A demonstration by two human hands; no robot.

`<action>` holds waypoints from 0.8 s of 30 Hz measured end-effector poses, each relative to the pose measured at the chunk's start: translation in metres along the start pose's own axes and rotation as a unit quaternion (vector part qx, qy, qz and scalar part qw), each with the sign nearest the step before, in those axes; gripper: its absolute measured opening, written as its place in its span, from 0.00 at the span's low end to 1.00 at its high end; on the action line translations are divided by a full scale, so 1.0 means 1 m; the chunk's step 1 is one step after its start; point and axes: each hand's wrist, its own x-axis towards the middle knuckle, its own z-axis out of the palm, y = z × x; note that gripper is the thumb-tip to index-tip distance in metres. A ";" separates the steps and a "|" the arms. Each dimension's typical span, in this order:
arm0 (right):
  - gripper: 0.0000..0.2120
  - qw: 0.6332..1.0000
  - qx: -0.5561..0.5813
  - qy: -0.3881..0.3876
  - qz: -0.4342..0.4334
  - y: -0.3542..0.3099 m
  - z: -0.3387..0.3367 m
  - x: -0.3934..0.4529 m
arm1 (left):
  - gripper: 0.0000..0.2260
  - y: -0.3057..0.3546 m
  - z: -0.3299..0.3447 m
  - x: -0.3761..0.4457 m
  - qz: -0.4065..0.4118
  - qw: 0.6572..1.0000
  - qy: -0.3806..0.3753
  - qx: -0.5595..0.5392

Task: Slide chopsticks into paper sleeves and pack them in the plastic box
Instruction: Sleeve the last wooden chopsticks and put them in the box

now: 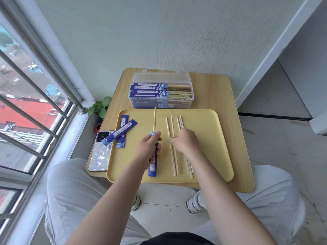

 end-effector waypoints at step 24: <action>0.12 0.918 0.302 -0.248 -0.060 0.026 -0.027 -0.003 | 0.03 0.022 0.001 0.007 -0.022 0.971 0.045 -0.232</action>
